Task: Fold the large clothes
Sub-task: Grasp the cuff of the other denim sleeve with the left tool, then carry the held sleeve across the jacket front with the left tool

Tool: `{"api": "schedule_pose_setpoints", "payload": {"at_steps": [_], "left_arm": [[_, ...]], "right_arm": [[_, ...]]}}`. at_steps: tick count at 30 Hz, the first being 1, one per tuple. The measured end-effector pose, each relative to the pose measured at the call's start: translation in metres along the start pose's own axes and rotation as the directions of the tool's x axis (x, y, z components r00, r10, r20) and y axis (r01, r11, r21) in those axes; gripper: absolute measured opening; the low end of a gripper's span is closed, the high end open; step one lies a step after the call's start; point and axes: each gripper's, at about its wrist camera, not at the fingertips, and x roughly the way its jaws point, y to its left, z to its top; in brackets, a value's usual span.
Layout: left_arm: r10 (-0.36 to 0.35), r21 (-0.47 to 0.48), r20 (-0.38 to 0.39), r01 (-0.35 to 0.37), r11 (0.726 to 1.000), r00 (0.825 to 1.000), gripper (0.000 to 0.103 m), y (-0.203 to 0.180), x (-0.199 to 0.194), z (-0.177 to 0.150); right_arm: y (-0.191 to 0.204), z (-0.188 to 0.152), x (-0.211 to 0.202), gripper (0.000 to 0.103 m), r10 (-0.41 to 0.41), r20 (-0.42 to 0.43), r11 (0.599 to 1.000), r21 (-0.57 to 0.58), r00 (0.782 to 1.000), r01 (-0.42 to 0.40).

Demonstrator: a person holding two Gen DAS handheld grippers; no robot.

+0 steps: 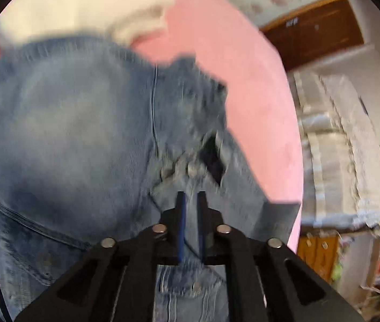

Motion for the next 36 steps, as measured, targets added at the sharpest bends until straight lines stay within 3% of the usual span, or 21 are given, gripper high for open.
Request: {"api": "schedule_pose_setpoints", "payload": {"at_steps": [2, 3, 10, 18, 23, 25, 26, 30, 32, 36], "left_arm": [[-0.024, -0.007, -0.059, 0.024, 1.000, 0.998, 0.026, 0.008, 0.016, -0.004], [-0.028, -0.015, -0.073, 0.027, 1.000, 0.997, 0.029, 0.012, 0.022, -0.006], [-0.090, -0.090, -0.108, 0.081, 0.993, 0.990, 0.030, 0.036, 0.064, -0.026], [-0.213, -0.171, -0.017, 0.207, 0.963, 0.977, 0.030, 0.061, 0.078, -0.032], [-0.234, -0.119, 0.045, 0.238, 0.964, 0.971, 0.030, 0.052, 0.082, -0.018], [-0.228, -0.119, 0.068, 0.235, 0.965, 0.971, 0.028, 0.047, 0.083, -0.011], [-0.221, -0.123, 0.070, 0.228, 0.966, 0.973, 0.014, 0.045, 0.083, -0.010], [-0.148, -0.092, 0.088, 0.156, 0.983, 0.985, 0.008, 0.023, 0.065, -0.004], [-0.144, -0.056, 0.145, 0.154, 0.986, 0.979, 0.007, 0.010, 0.040, -0.005], [-0.103, -0.008, 0.301, 0.110, 0.994, 0.948, 0.007, 0.001, -0.020, -0.012]], "right_arm": [[0.001, 0.000, 0.000, 0.022, 0.001, 0.002, 1.000, -0.004, 1.000, -0.001], [0.002, 0.000, 0.000, 0.022, 0.000, 0.001, 1.000, -0.006, 1.000, 0.000], [0.002, 0.000, 0.003, 0.022, -0.002, -0.005, 1.000, -0.014, 1.000, 0.002], [0.007, -0.005, 0.013, 0.023, -0.016, 0.004, 0.999, -0.039, 1.000, 0.016], [0.007, -0.009, 0.013, 0.023, -0.008, 0.016, 1.000, -0.029, 1.000, 0.008], [0.006, -0.012, 0.013, 0.023, -0.004, 0.019, 1.000, -0.026, 1.000, 0.005], [0.005, -0.013, 0.013, 0.023, -0.004, 0.020, 1.000, -0.024, 1.000, 0.004], [0.001, -0.015, 0.011, 0.023, -0.005, 0.025, 1.000, -0.006, 1.000, 0.005], [-0.002, -0.012, 0.008, 0.023, -0.009, 0.032, 1.000, 0.007, 0.999, 0.009], [-0.010, -0.007, 0.003, 0.023, -0.030, 0.061, 0.999, 0.030, 0.998, 0.028]]}}
